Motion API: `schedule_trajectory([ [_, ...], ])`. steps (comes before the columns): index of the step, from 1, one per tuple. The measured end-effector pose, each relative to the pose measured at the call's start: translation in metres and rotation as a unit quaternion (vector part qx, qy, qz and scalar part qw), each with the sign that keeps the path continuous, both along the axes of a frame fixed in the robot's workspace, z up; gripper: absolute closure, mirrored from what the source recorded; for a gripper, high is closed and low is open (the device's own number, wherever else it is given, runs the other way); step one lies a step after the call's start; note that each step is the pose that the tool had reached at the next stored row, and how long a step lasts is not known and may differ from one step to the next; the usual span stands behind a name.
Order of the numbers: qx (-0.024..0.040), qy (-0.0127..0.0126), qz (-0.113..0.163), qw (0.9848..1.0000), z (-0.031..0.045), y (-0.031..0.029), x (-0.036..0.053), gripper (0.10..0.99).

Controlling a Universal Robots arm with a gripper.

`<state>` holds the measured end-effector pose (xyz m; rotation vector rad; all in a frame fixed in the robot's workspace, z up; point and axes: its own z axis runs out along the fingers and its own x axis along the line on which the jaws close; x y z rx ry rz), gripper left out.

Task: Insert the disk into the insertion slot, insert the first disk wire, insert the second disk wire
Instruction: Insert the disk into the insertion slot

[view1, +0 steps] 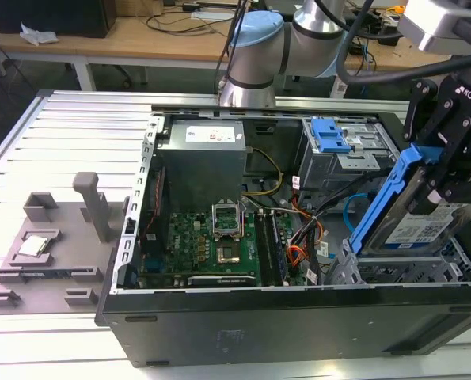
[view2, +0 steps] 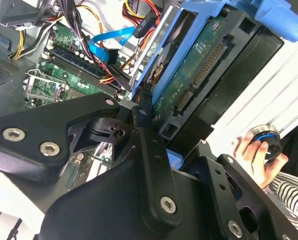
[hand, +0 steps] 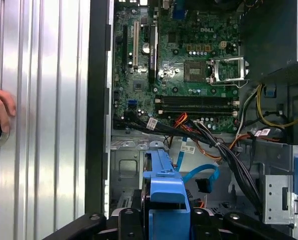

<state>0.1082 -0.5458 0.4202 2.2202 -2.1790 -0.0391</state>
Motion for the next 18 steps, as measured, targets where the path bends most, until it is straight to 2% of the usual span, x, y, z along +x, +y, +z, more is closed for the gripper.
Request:
schedule_trajectory([
  [7, 0.0001, 0.0000, 0.000, 1.0000, -0.0102, 0.0000, 0.0000, 0.722],
  [18, 0.0001, 0.0007, 0.000, 1.0000, -0.0345, 0.0000, 0.0000, 0.722],
])
